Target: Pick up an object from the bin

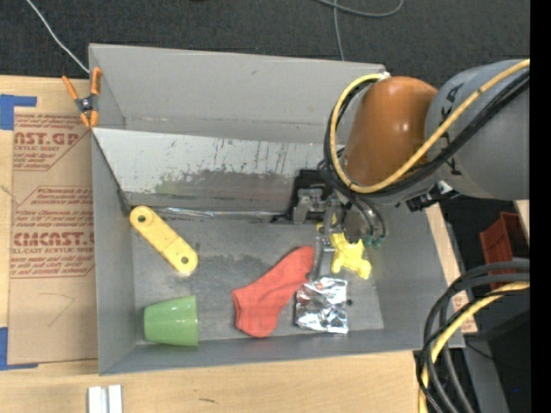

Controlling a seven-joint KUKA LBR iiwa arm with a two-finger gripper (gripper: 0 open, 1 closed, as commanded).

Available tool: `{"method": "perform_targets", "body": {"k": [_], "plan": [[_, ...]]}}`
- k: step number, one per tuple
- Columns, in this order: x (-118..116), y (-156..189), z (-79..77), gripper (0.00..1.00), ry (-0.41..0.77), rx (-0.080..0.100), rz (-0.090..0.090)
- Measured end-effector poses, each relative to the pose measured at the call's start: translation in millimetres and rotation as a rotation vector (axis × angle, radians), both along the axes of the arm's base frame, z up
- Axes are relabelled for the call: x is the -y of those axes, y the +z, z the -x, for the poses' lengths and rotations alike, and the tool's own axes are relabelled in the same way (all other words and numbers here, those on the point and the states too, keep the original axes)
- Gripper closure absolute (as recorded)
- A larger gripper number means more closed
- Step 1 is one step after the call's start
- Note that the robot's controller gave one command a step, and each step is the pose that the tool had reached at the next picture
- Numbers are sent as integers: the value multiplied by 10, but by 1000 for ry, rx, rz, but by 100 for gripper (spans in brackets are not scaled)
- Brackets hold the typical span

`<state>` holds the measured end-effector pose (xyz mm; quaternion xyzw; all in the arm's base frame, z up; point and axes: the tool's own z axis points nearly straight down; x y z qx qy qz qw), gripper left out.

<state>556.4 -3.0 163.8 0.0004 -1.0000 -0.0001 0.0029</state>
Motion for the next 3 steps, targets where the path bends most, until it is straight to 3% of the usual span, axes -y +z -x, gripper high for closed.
{"method": "perform_targets", "body": {"k": [1,2,3], "plan": [[1,48,-15,0,0,8,0],[-56,-884,99,0,59,2,-1],[-83,-940,310,100,-72,8,-1]]}}
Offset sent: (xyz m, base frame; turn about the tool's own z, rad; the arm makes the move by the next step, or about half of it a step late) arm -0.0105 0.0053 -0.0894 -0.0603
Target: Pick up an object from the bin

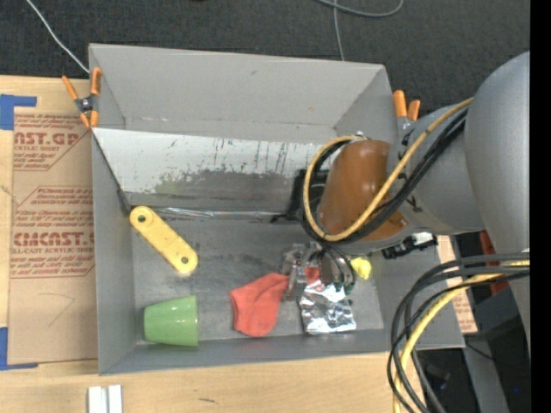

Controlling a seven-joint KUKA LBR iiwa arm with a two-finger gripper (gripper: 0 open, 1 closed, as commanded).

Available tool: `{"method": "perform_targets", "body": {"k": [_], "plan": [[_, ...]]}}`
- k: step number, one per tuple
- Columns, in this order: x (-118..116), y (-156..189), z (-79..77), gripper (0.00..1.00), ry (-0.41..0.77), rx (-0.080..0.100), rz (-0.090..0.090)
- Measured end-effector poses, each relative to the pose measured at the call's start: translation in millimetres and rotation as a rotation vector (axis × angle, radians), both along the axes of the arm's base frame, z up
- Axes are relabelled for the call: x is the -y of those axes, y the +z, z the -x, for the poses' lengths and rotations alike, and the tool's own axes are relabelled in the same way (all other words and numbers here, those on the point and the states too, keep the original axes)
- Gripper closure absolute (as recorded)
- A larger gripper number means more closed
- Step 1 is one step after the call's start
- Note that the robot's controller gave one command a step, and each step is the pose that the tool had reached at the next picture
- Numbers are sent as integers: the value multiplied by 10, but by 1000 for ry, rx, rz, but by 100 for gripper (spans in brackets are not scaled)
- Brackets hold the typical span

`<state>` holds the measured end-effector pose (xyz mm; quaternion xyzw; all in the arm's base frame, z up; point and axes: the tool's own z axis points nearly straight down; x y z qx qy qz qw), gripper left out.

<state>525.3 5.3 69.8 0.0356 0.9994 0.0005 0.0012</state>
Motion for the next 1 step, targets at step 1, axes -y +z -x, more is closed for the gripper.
{"method": "perform_targets", "body": {"k": [1], "plan": [[0,0,0,100,0,0,0]]}}
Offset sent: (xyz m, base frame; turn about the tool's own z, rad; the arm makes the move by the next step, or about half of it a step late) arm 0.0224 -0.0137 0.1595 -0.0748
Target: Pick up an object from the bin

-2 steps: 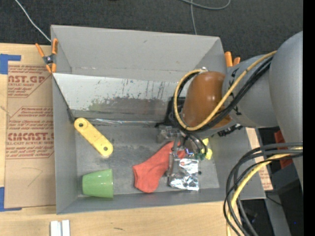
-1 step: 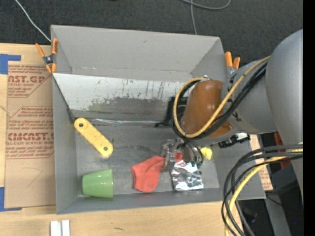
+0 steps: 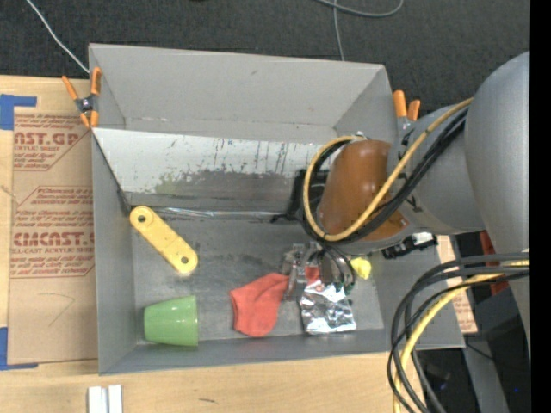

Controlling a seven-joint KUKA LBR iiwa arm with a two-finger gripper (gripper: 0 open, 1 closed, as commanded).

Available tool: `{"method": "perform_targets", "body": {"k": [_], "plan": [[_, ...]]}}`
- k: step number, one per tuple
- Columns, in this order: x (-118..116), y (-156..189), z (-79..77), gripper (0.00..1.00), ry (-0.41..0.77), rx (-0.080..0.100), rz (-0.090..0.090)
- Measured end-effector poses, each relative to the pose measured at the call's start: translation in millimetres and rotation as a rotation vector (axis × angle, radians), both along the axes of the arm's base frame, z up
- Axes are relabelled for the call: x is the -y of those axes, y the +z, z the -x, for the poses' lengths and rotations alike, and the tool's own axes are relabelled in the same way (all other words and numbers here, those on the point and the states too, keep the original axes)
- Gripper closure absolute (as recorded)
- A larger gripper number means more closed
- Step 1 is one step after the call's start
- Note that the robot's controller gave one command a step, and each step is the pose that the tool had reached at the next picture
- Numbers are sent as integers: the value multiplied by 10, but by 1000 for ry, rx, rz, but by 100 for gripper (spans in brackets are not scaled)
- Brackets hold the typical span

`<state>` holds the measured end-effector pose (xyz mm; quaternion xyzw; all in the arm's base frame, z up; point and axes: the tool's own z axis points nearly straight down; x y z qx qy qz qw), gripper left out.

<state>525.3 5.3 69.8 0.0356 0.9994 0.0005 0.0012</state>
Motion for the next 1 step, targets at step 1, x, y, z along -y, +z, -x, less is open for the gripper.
{"method": "perform_targets", "body": {"k": [1], "plan": [[133,1594,-230,100,75,3,0]]}}
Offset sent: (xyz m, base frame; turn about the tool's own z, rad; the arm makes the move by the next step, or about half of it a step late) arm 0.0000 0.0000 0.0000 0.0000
